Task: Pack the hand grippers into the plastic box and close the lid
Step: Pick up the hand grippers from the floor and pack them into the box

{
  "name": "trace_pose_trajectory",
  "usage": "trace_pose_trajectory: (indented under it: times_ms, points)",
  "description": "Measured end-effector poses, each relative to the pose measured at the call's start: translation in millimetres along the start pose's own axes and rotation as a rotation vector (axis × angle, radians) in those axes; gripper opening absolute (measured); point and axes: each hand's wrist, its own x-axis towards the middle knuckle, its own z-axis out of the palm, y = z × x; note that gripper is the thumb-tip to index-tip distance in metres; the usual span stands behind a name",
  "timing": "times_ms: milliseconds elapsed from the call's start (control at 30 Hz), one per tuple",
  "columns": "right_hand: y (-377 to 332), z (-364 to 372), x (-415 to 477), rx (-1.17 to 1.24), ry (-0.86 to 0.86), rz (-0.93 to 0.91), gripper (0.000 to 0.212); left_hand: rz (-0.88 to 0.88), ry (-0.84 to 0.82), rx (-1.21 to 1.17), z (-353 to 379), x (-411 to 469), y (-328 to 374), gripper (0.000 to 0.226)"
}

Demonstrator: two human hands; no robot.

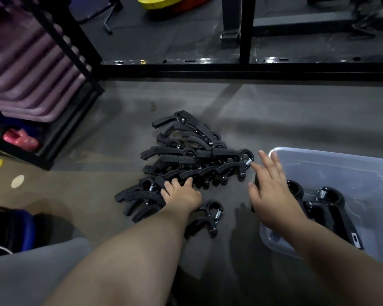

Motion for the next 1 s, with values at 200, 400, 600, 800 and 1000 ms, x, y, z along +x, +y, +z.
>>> trace_pose_trajectory:
  times_ms: [200,400,600,800,1000]
  points:
    - [1.5,2.0,0.1,0.016,0.020,-0.010,0.049,0.064,-0.105,-0.054,19.5,-0.7,20.9,0.067]
    - [4.8,3.6,0.8,0.013,0.028,-0.029,0.048,-0.087,0.029,-0.605,18.7,15.5,29.2,0.053]
    - [4.6,4.3,1.0,0.030,0.035,-0.034,0.047,-0.297,0.180,-1.431,2.2,20.0,43.4,0.032]
    - [4.4,3.8,0.9,0.046,0.033,-0.027,0.048,-0.284,0.226,-1.553,-6.4,27.6,42.5,0.062]
    - [5.1,3.6,0.7,0.040,0.039,-0.034,0.048,-0.369,0.198,-1.489,4.8,34.0,36.5,0.033]
